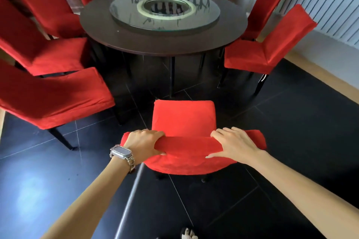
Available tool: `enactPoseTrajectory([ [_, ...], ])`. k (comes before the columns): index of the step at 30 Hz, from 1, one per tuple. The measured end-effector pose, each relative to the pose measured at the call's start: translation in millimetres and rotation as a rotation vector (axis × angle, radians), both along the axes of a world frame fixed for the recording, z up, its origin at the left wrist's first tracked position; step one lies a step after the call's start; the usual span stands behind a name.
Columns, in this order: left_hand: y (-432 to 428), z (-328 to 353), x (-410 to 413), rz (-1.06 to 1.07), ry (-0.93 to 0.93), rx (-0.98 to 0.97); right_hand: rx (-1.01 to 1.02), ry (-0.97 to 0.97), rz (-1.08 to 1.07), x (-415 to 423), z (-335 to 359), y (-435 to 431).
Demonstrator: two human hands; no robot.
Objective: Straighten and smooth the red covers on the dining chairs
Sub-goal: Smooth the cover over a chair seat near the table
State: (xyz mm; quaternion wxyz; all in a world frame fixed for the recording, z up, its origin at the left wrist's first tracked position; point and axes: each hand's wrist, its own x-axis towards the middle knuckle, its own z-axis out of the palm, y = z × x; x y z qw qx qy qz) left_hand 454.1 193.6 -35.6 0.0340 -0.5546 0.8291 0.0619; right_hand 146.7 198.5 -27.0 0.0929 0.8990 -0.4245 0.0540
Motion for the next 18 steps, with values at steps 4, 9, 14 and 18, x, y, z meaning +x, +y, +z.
enactPoseTrajectory([
  [4, 22.7, -0.1, 0.7, -0.001, 0.099, -0.223, 0.204, 0.007, -0.040, -11.2, 1.1, -1.7],
  [9, 12.1, 6.3, 7.5, -0.135, 0.006, -0.396, 0.157, 0.040, -0.104, -8.3, -0.1, -3.5],
  [14, -15.4, 12.3, 34.6, -0.042, -0.121, -0.073, -0.144, -0.038, -0.018, 22.7, -1.2, -13.0],
  [18, -36.3, 14.2, 57.2, 0.030, -0.177, -0.033, -0.206, -0.054, 0.063, 47.4, -5.3, -29.6],
])
